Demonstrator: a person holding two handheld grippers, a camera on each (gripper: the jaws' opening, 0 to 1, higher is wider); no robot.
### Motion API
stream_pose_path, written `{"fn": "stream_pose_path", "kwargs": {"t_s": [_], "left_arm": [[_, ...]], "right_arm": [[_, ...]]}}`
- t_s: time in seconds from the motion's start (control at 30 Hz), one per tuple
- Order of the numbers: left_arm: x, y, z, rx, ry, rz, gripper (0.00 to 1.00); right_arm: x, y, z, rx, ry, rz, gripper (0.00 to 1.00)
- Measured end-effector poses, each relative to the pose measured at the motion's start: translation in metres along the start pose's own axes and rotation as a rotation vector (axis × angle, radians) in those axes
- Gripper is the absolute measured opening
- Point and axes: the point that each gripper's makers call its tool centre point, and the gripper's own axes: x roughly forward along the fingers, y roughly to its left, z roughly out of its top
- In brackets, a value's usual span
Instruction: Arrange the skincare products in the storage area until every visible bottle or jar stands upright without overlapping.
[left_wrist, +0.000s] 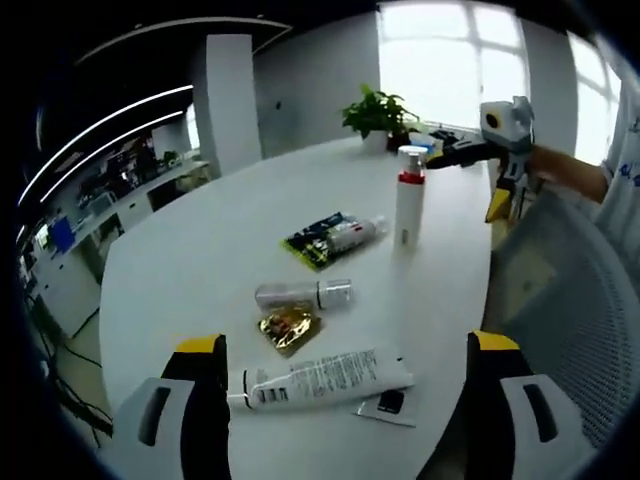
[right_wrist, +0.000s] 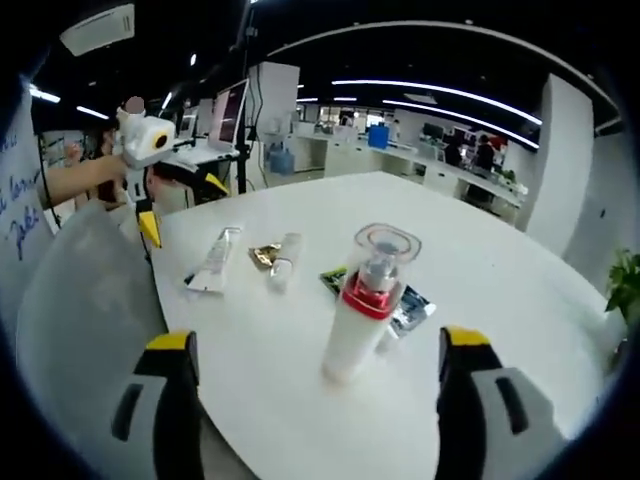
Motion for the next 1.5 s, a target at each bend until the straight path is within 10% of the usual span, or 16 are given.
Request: {"fn": "stream_pose_path", "kwargs": {"t_s": [1.5], "left_arm": [[0.032,0.031,-0.055,0.687,0.468,-0.245,0.41]], "right_arm": [[0.001,0.001,-0.014,0.038,0.024,0.017,1.00]]}}
